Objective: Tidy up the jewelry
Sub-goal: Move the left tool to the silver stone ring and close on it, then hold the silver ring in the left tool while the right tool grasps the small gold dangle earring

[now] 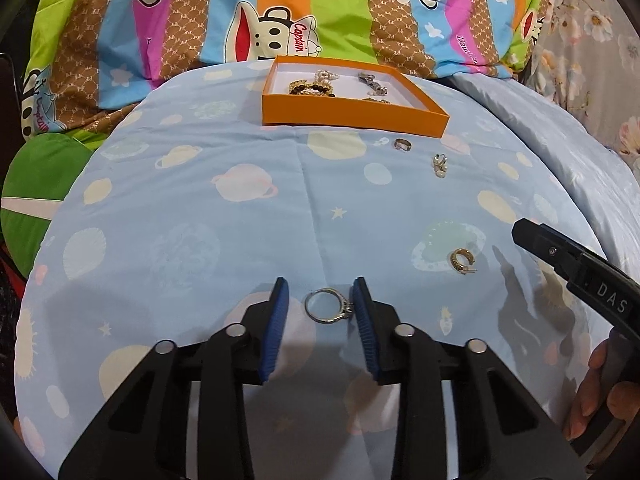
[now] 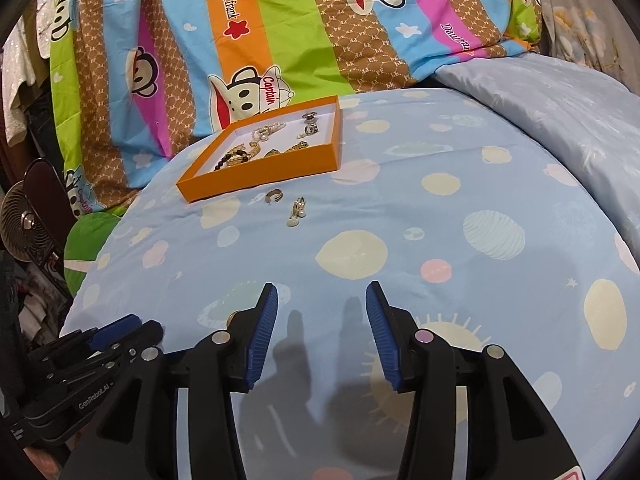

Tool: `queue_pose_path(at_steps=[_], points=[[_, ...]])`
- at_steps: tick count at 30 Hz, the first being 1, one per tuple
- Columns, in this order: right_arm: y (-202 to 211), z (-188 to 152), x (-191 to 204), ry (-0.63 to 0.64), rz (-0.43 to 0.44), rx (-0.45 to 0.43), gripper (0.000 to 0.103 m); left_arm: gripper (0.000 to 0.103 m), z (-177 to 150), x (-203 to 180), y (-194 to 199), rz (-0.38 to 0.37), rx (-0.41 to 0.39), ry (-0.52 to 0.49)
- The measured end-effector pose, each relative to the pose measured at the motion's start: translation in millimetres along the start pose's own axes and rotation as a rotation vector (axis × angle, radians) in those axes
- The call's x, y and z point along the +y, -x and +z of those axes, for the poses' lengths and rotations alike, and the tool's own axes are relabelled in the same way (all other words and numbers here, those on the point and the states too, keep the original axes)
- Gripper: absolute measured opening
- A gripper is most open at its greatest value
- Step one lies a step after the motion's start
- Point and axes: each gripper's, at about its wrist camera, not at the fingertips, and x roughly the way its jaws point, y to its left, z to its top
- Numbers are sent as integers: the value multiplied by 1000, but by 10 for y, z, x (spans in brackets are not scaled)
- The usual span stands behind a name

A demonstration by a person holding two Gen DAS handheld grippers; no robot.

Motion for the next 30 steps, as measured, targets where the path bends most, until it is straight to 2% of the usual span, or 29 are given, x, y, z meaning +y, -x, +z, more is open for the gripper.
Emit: queue_pose_path(at_steps=[2,11,19,24,30], points=[[-5,-5,-5,-2,2,4,46,23,-1,26,2,-6,-2,10],[-56,88,22,-11,24,6,46,23,5,6,46,-45,-23,2],[-492,460,188,16,15,28,46,23,65,98,-18,-42,-19,35],[-759,570,134,-38,22,65,46,23,66,95,-35,-44,-13,29],[-858,638,144,-45,6,70,45,23,63,85,-44,-45,-11,25]])
